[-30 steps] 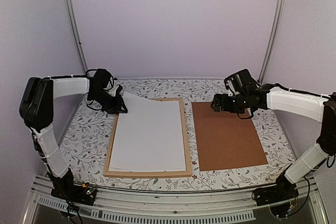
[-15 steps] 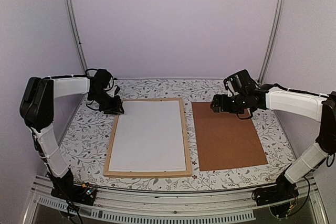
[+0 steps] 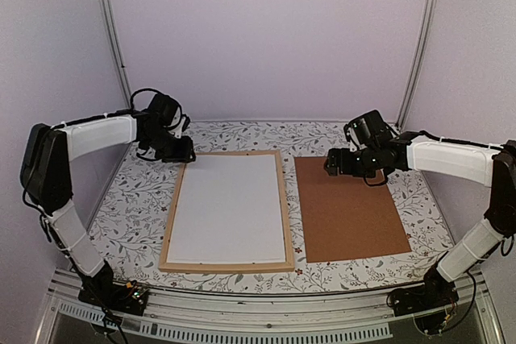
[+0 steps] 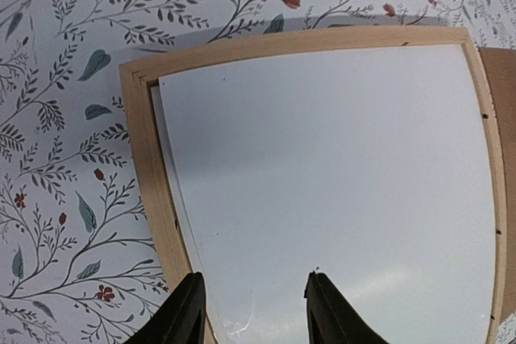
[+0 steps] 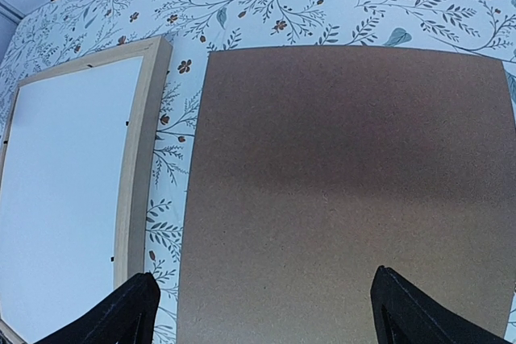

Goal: Put the photo into the frame
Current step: Place the photo on the glass panel, then adjust the photo on the glass panel.

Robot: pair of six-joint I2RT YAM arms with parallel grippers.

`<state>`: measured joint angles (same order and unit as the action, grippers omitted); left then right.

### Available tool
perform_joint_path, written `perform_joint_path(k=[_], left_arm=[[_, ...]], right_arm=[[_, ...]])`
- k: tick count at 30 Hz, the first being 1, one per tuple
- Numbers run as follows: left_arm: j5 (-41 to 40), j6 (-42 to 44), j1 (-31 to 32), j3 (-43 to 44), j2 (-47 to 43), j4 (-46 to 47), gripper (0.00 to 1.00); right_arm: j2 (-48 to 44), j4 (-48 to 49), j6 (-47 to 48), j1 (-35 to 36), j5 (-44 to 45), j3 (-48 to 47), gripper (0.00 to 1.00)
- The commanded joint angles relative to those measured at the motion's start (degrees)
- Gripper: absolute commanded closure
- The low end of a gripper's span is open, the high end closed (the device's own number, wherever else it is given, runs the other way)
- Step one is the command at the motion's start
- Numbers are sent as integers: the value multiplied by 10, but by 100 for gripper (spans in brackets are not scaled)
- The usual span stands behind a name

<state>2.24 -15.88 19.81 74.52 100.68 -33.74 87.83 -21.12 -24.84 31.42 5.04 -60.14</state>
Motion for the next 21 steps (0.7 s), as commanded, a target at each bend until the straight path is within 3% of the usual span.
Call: perform_joint_path(k=[1,9,21], left_arm=[[14,-11,12,-11,-25,67,54],[88,-36,45,-10,37,135,54],[71,-51,79,8,133,169,54]], right_arm=[[1,13,-6,-4,6,5,5],[0,14,-7,-3,9,13,5],[-4,19,-10,-4,8,29,5]])
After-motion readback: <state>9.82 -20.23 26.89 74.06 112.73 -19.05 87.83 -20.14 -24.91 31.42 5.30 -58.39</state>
